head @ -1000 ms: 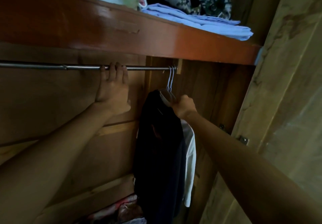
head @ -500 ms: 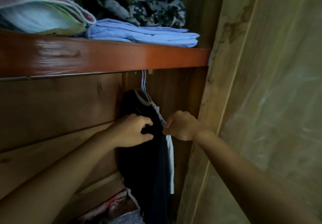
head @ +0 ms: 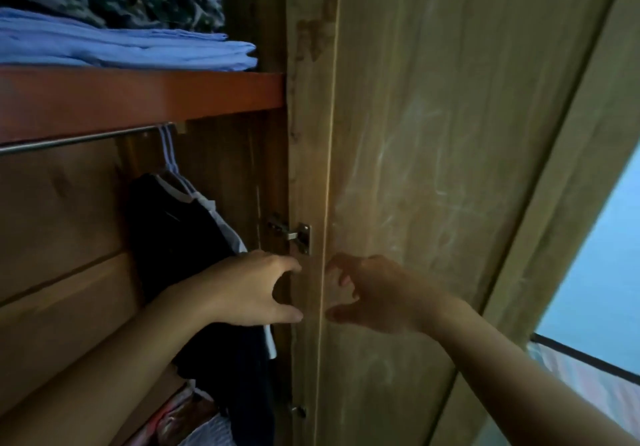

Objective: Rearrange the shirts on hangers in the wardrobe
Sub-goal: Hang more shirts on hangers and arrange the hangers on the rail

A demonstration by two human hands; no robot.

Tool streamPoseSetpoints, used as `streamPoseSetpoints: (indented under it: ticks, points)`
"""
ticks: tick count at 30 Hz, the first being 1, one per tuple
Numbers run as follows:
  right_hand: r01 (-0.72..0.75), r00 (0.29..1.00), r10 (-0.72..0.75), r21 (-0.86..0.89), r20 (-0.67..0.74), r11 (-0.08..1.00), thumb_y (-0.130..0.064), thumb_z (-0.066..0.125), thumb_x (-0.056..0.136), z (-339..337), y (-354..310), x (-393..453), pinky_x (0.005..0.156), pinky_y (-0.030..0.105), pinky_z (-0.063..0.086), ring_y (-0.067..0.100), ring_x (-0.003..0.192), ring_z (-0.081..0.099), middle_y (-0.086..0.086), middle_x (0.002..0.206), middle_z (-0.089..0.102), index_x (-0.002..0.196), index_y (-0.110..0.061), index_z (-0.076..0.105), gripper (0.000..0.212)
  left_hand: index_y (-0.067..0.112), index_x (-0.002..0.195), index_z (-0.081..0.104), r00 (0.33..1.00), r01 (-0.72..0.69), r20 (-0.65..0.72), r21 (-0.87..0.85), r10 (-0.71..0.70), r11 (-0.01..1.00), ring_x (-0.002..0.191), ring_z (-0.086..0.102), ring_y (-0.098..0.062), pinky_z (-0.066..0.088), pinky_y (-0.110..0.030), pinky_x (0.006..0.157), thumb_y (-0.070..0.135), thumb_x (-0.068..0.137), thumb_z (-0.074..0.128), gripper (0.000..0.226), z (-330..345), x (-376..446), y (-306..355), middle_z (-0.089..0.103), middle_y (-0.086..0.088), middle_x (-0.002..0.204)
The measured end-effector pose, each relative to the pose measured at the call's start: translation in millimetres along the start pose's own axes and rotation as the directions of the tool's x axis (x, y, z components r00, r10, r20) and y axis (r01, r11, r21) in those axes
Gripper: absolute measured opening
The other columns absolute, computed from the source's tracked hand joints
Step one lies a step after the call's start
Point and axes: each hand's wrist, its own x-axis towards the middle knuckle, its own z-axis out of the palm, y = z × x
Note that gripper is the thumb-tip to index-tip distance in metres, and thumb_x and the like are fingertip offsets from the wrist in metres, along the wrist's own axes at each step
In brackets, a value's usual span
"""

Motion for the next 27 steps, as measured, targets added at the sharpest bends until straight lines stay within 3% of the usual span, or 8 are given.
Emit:
streamPoseSetpoints:
  ticks: [8, 12, 16, 20, 27]
  points:
    - [-0.327, 0.943, 0.326, -0.007, -0.068, 0.945, -0.052, 0.075, 0.079, -7.3, 16.9, -81.8, 0.083, 0.027, 0.049, 0.01, 0.101, 0.058, -0.009, 0.126, 0.06, 0.137, -0.035, 0.043, 0.068, 0.036, 0.147, 0.037, 0.977, -0.207, 0.033, -0.06, 0.209, 0.977, 0.123, 0.048, -0.007, 0.044, -0.025, 0.091, 0.06, 0.076, 0.072, 0.082, 18.0, 24.8, 58.9, 0.047, 0.008, 0.142]
    - [-0.449, 0.89, 0.442, -0.043, -0.114, 0.893, -0.049, 0.075, 0.081, -8.9, 24.0, -137.8, 0.08, 0.029, 0.05, 0.019, 0.104, 0.063, -0.003, 0.126, 0.063, 0.14, -0.032, 0.04, 0.071, 0.038, 0.145, 0.038, 0.939, -0.33, 0.088, -0.042, 0.333, 0.943, 0.126, 0.049, -0.009, 0.045, -0.027, 0.092, 0.068, 0.071, 0.07, 0.086, 41.4, 37.7, 98.4, 0.048, 0.009, 0.143]
    - [-0.557, 0.824, 0.55, -0.023, -0.136, 0.83, -0.049, 0.074, 0.083, -10.4, 32.7, -195.8, 0.077, 0.028, 0.049, 0.016, 0.1, 0.06, -0.003, 0.126, 0.063, 0.136, -0.033, 0.044, 0.063, 0.042, 0.143, 0.037, 0.865, -0.483, 0.14, -0.032, 0.483, 0.875, 0.123, 0.049, -0.007, 0.044, -0.025, 0.085, 0.07, 0.072, 0.065, 0.081, 63.9, 45.3, 144.4, 0.049, 0.013, 0.142]
    - [-0.657, 0.737, 0.646, 0.014, -0.2, 0.754, -0.051, 0.073, 0.082, -8.8, 43.8, -252.5, 0.08, 0.026, 0.047, 0.013, 0.102, 0.058, -0.005, 0.129, 0.061, 0.136, -0.033, 0.046, 0.063, 0.038, 0.138, 0.044, 0.763, -0.623, 0.166, -0.069, 0.624, 0.78, 0.106, 0.055, -0.002, 0.048, -0.019, 0.077, 0.062, 0.077, 0.069, 0.07, 85.6, 48.5, 198.4, 0.056, 0.012, 0.134]
    - [-0.81, 0.556, 0.789, 0.04, -0.263, 0.585, -0.053, 0.072, 0.081, -6.8, 65.6, -356.5, 0.088, 0.035, 0.053, 0.013, 0.104, 0.059, -0.008, 0.126, 0.062, 0.131, -0.038, 0.045, 0.06, 0.036, 0.142, 0.04, 0.597, -0.786, 0.227, -0.027, 0.77, 0.617, 0.117, 0.053, -0.009, 0.046, -0.027, 0.086, 0.065, 0.078, 0.066, 0.075, 127.1, 51.0, 308.2, 0.052, 0.009, 0.139]
